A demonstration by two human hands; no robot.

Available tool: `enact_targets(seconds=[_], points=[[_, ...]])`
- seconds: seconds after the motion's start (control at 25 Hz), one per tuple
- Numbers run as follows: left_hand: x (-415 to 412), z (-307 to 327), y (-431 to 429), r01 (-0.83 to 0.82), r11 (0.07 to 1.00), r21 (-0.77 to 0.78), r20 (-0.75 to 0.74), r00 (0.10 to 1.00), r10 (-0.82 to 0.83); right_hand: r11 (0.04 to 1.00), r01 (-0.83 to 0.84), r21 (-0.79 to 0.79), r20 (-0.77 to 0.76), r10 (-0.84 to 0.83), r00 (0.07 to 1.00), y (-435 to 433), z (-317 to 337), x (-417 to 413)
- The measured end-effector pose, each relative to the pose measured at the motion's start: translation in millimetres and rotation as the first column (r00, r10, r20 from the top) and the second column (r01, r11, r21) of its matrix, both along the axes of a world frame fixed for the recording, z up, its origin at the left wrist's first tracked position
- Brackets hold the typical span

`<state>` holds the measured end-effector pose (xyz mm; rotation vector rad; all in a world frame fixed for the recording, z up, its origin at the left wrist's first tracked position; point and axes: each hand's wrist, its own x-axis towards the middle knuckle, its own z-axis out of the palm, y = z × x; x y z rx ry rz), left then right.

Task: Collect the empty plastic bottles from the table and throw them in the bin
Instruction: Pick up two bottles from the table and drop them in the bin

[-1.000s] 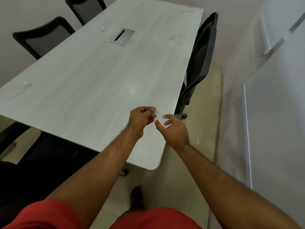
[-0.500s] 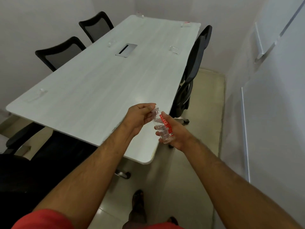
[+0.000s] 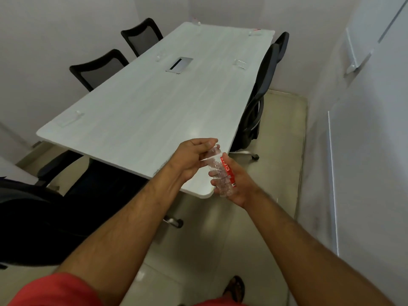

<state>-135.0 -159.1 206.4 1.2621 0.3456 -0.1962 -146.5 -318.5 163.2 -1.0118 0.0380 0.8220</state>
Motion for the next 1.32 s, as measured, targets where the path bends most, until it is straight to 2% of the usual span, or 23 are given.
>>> enact_targets(seconds=[0.12, 0.24, 0.4, 0.52, 0.68, 0.84, 1.08, 1.32], points=[[-30.9, -6.6, 6.5, 0.005, 1.000, -0.018, 0.013, 1.000, -0.005, 0.998, 0.036, -0.045, 0.034, -0.035, 0.999, 12.7, 0.9, -35.9], [-69.5, -9.8, 24.5, 0.020, 0.999, -0.049, 0.041, 0.999, -0.018, 0.995, 0.096, -0.006, 0.022, -0.096, 0.995, 38.3, 7.5, -82.3], [-127.4, 7.9, 59.7, 0.114, 0.993, -0.032, 0.137, 0.985, -0.109, 0.992, 0.112, 0.060, 0.022, -0.114, 0.993, 66.2, 19.1, -147.6], [-176.4, 21.9, 74.3, 0.101, 0.995, -0.013, 0.203, 0.974, -0.096, 0.993, 0.116, 0.038, 0.039, -0.117, 0.992, 81.1, 29.1, -189.0], [-265.7, 29.8, 94.8, -0.071, 0.996, 0.045, 0.286, 0.957, 0.055, 0.993, 0.119, 0.023, 0.124, -0.121, 0.985, 105.3, 41.0, -256.4], [-354.6, 31.4, 130.2, -0.284, 0.930, 0.231, 0.263, 0.939, 0.221, 0.980, 0.200, -0.008, 0.193, -0.194, 0.962, 125.2, 34.5, -310.8], [-499.7, 24.4, 232.9, -0.463, 0.800, 0.382, 0.141, 0.885, 0.444, 0.974, 0.060, -0.217, 0.311, 0.011, 0.950, 218.4, 36.8, -414.3], [-608.6, 14.7, 386.6, -0.643, 0.652, 0.401, 0.167, 0.752, 0.638, 0.949, -0.052, -0.311, 0.353, 0.166, 0.921, 383.2, 48.0, -496.1]])
